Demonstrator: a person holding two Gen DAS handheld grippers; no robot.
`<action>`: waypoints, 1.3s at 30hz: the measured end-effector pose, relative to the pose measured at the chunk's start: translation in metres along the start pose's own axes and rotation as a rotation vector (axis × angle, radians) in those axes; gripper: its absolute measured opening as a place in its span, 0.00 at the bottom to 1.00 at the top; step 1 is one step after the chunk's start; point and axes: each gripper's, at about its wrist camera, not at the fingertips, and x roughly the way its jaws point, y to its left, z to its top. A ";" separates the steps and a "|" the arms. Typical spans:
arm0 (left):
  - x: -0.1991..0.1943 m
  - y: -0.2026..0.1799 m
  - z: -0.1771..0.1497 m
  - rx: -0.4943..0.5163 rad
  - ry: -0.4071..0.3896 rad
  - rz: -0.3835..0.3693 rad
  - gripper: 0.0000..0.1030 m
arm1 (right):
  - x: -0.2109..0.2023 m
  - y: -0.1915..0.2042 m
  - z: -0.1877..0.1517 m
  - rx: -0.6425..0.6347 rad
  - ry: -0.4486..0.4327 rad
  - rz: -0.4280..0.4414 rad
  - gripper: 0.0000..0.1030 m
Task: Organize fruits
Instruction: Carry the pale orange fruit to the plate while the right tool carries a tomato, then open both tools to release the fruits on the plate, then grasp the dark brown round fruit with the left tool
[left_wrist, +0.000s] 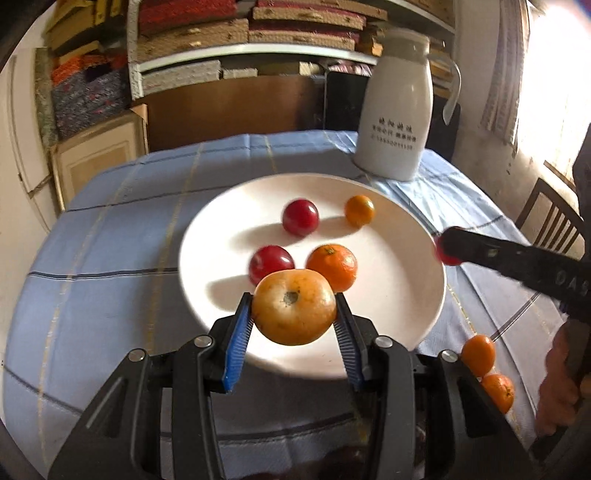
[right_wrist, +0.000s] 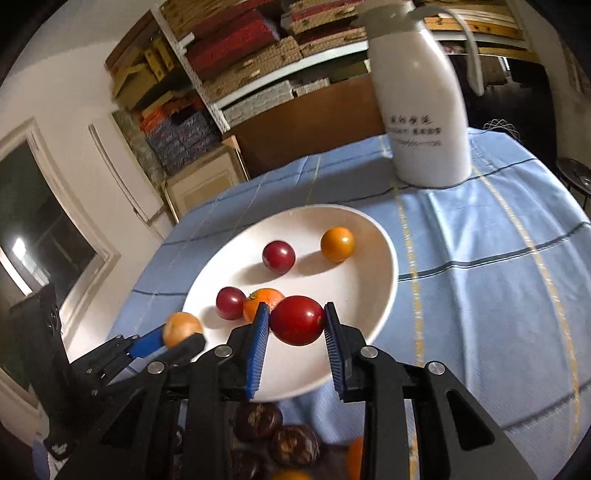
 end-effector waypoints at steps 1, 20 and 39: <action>0.004 -0.002 -0.001 0.014 0.003 0.003 0.42 | 0.002 -0.001 -0.002 -0.003 0.000 -0.010 0.37; -0.048 0.045 -0.060 -0.091 -0.034 0.081 0.75 | -0.040 -0.040 -0.028 0.090 -0.090 -0.079 0.71; -0.052 0.039 -0.112 -0.035 0.119 0.070 0.89 | -0.063 -0.062 -0.040 0.193 -0.107 -0.031 0.76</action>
